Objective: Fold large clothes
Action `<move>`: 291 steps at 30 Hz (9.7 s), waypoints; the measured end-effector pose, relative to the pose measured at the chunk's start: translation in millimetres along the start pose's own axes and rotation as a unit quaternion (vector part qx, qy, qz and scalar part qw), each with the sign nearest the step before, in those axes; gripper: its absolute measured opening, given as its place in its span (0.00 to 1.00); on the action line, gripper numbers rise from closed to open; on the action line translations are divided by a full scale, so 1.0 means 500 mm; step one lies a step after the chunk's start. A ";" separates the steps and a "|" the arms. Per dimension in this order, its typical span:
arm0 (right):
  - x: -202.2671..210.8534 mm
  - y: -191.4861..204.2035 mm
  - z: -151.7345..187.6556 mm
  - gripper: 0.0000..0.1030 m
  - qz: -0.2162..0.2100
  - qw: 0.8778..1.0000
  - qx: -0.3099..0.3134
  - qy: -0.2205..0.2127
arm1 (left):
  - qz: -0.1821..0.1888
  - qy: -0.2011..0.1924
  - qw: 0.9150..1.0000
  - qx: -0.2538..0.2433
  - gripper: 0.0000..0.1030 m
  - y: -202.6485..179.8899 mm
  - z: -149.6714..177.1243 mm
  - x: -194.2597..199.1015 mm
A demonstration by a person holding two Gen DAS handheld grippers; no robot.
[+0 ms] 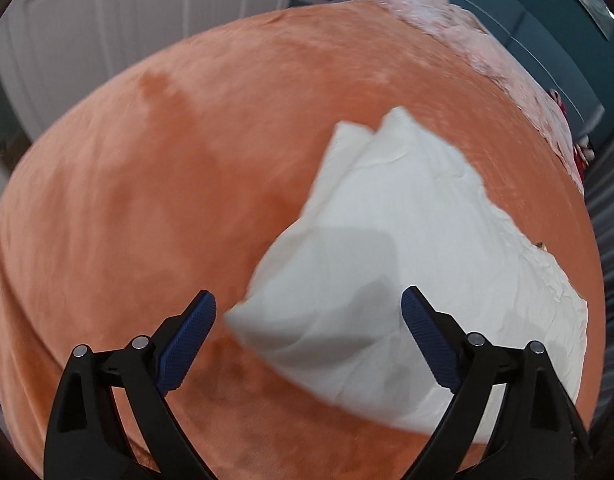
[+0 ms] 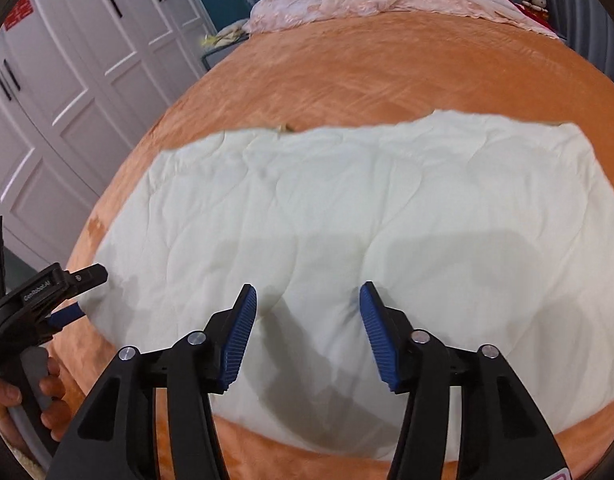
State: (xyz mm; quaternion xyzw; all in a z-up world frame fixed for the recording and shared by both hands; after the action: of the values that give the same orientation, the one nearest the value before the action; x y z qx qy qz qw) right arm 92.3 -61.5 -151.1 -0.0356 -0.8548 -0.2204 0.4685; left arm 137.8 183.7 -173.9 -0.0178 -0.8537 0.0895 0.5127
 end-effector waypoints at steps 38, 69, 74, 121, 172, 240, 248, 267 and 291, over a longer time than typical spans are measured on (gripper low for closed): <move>-0.011 -0.020 0.004 0.06 0.017 1.000 -0.018 0.007 | 0.048 0.052 0.994 0.088 0.93 0.009 0.037 -0.057; 0.008 -0.065 0.096 0.00 -0.004 0.999 -0.020 0.047 | 0.170 -0.060 0.977 -0.116 0.18 -0.333 -0.031 0.218; 0.020 -0.076 0.090 0.00 -0.042 0.996 -0.049 0.057 | 0.163 -0.079 0.954 -0.240 0.17 -0.508 0.025 0.272; 0.322 -0.424 -0.004 0.10 0.040 0.989 -0.145 -0.018 | 0.113 0.084 0.963 -0.229 0.67 -0.551 0.185 0.101; 0.121 -0.373 -0.299 0.07 -0.021 0.978 -0.205 -0.028 | 0.064 0.039 0.972 -0.224 0.71 -0.663 -0.068 0.024; 0.214 -0.470 -0.092 0.32 0.059 0.981 -0.181 -0.031 | 0.075 0.081 0.956 -0.272 0.90 -0.642 0.114 -0.011; 0.210 -0.460 -0.045 0.32 0.092 0.984 -0.149 -0.022 | 0.065 0.097 0.950 -0.290 0.89 -0.623 0.192 0.023; 0.155 -0.463 -0.020 0.22 0.131 0.984 -0.121 -0.006 | 0.044 0.094 0.945 -0.309 0.84 -0.624 0.230 -0.004; 0.224 -0.537 -0.005 0.77 0.005 0.966 -0.259 -0.021 | 0.216 0.148 0.954 -0.143 0.95 -0.552 0.172 -0.018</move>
State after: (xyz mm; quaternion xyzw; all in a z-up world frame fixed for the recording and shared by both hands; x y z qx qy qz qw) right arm -40.1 -320.3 -150.8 -0.1647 -0.7779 -0.4307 0.4269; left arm 83.5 -100.6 -173.9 -0.2884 -0.7480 0.0712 0.5935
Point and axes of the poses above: each gripper's, at about its wrist camera, not at the fingertips, and x roughly against the way its jaws point, y to its left, z to its underside, the point moved 9 cm from there along -x, roughly the way its jaws point, and after that the axes turned 10 degrees about -x, right-handed, at the moved point
